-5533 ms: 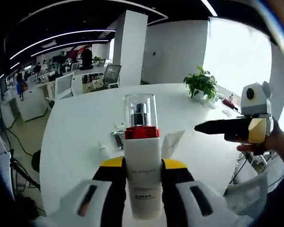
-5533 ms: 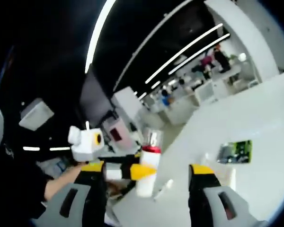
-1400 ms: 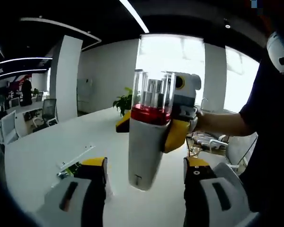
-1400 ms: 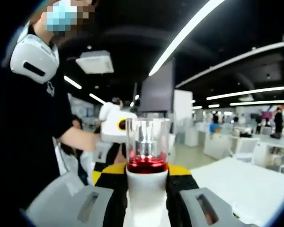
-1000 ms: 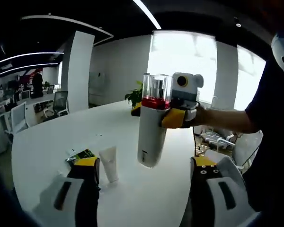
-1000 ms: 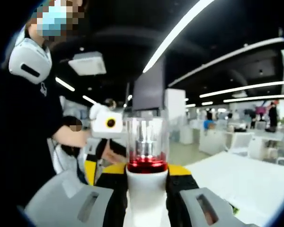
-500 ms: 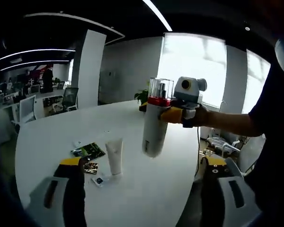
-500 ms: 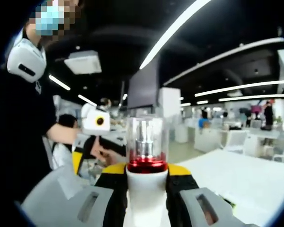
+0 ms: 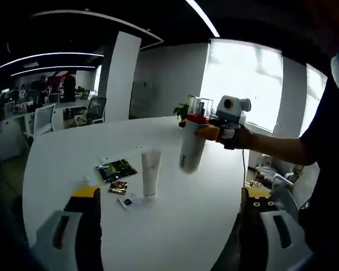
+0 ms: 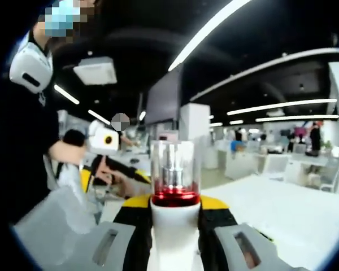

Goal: Arrange the skincare products in the storage area until every visible bottle or jar stands upright without overlapping.

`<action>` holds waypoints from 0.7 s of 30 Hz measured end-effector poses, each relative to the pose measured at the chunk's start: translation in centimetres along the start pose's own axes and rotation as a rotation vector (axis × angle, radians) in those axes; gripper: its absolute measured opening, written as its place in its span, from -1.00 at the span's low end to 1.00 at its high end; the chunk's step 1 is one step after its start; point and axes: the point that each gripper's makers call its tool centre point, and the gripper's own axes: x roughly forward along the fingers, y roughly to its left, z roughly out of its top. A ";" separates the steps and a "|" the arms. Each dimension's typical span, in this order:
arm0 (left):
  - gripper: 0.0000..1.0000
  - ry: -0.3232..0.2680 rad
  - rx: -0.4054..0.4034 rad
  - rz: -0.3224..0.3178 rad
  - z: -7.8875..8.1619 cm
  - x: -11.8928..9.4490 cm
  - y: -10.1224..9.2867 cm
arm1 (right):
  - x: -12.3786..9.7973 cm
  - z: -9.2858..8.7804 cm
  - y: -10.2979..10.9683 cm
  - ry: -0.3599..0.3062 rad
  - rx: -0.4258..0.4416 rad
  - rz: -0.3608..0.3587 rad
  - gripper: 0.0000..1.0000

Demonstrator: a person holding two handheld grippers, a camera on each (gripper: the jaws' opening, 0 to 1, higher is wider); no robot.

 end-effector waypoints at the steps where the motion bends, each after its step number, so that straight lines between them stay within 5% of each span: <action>1: 0.89 0.000 -0.008 0.010 -0.4 -0.1 0.2 | 0.0 -0.4 -0.2 0.000 0.003 -0.006 -0.54; 10: 0.85 0.038 -0.048 0.065 -3.8 -0.6 1.6 | -0.4 -3.8 -1.1 -0.010 0.043 -0.024 -0.54; 21: 0.80 0.018 -0.089 0.103 -6.8 1.0 2.5 | -0.9 -7.2 -4.3 -0.008 0.017 -0.044 -0.54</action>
